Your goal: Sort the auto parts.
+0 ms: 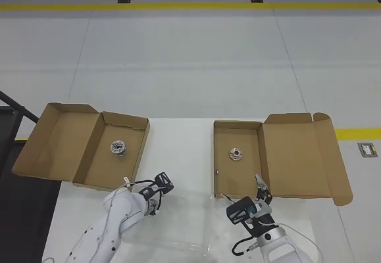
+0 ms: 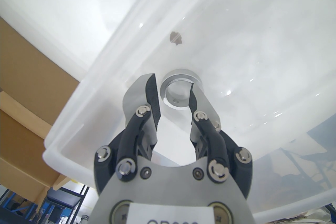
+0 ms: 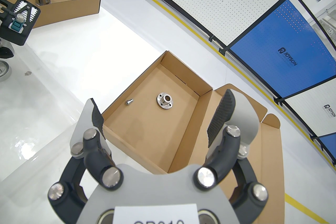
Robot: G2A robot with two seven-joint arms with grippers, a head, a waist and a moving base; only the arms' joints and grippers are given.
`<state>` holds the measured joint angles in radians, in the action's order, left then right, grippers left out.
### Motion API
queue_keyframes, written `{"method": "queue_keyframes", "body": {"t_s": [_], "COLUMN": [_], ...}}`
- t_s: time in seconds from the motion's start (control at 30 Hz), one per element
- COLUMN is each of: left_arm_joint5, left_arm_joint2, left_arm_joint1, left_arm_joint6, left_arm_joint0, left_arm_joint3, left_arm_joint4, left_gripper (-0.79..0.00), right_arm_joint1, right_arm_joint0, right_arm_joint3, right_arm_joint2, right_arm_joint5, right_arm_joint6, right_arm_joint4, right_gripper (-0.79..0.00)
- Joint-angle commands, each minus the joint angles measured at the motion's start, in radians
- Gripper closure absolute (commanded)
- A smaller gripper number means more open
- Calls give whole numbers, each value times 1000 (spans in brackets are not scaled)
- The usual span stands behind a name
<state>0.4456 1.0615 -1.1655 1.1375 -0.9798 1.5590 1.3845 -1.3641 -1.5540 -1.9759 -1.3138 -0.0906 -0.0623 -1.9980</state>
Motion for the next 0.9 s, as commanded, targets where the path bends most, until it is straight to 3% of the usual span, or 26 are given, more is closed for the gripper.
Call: {"method": "queue_keyframes", "body": {"t_s": [0.0, 0.53, 0.73, 0.8, 0.87], "left_arm_joint5": [-15, -23, 13, 17, 19], "left_arm_joint2": [-7, -46, -47, -46, -46], "left_arm_joint1": [-1, -16, -19, -18, -18], "left_arm_joint6": [-9, -18, 4, 12, 15], "left_arm_joint0": [2, 43, 49, 49, 49], "left_arm_joint3": [-8, -87, -85, -84, -86], "left_arm_joint4": [21, 33, -8, -11, -9], "left_gripper": [-314, -206, -126, -31, 0], "right_arm_joint1": [0, 0, 0, 0, 0], "right_arm_joint0": [0, 0, 0, 0, 0], "right_arm_joint3": [0, 0, 0, 0, 0], "right_arm_joint2": [0, 0, 0, 0, 0], "right_arm_joint5": [0, 0, 0, 0, 0], "right_arm_joint6": [0, 0, 0, 0, 0], "right_arm_joint4": [0, 0, 0, 0, 0], "right_gripper": [-785, -785, -785, -785, -785]}}
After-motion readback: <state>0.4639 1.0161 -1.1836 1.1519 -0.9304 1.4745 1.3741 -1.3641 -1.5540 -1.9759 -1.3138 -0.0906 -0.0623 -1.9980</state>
